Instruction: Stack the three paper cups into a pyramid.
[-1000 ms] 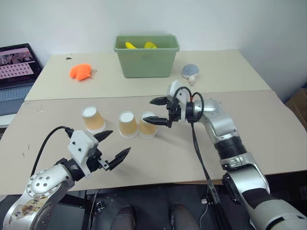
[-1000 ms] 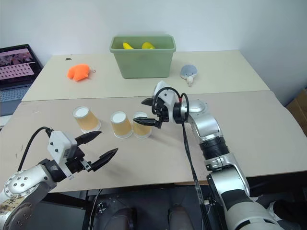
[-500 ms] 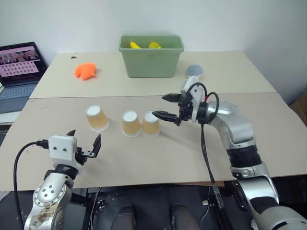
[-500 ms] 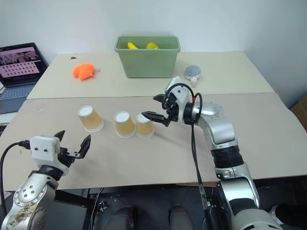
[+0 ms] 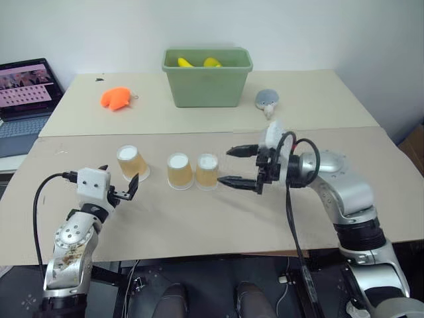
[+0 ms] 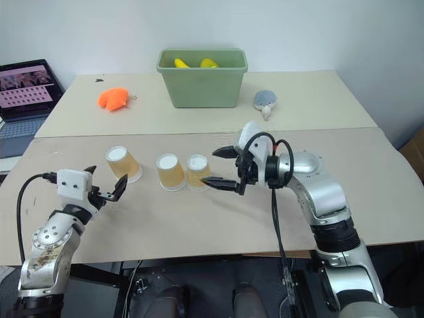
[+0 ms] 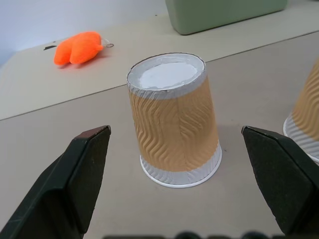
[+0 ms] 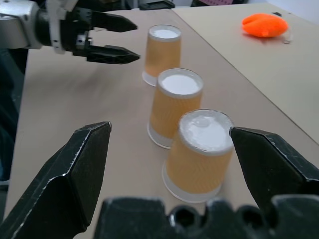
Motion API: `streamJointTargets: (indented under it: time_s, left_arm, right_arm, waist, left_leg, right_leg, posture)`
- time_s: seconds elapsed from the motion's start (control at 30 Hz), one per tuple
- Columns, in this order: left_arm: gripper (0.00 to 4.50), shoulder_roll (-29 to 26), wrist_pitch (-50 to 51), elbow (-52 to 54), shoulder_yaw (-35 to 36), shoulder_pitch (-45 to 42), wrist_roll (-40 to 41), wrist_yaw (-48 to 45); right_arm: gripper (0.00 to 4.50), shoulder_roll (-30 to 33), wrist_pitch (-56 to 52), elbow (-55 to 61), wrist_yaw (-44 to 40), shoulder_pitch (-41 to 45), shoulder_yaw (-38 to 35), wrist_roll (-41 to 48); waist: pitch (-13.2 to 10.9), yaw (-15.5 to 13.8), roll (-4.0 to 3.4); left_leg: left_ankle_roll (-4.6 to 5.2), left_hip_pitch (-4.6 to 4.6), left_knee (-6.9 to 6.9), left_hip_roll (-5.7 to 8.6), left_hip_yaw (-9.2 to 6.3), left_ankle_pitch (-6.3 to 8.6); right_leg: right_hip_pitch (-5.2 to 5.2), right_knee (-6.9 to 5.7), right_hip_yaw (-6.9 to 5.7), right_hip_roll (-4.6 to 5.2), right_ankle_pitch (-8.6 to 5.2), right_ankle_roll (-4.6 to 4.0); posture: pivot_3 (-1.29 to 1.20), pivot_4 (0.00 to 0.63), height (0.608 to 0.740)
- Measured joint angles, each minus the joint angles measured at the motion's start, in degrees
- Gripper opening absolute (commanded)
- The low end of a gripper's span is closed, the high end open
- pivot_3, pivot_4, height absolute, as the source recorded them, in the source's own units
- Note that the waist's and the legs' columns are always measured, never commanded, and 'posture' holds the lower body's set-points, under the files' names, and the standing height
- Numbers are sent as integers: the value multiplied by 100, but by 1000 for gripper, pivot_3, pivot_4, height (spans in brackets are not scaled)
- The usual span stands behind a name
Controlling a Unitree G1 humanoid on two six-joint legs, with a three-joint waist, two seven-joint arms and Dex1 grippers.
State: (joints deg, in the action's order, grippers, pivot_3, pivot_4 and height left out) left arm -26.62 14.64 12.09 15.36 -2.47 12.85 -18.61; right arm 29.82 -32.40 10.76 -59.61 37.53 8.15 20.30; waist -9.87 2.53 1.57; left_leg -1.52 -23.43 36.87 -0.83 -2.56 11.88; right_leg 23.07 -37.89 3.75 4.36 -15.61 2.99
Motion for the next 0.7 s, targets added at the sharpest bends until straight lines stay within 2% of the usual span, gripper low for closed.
streamJointTargets:
  time_s: [0.3,0.7]
  left_arm:
    - [4500,-152,-52,-234,21,-294,9,-237]
    - [4500,-157,-373,-1251,102,-1084,87,-524]
  right_arm:
    - [4439,64,300,114,-154,-51,258,-4]
    - [4439,116,329,132,-112,-49,255,-19]
  waist:
    - [0,-19,0]
    - [0,-18,2]
  left_leg:
    - [0,-1,0,1,-2,0]
    - [0,-2,1,1,-2,0]
  right_leg:
    - [0,0,-3,2,0,0]
    - [1,-3,-3,2,0,0]
  posture:
    - [0,150,732]
    - [0,150,732]
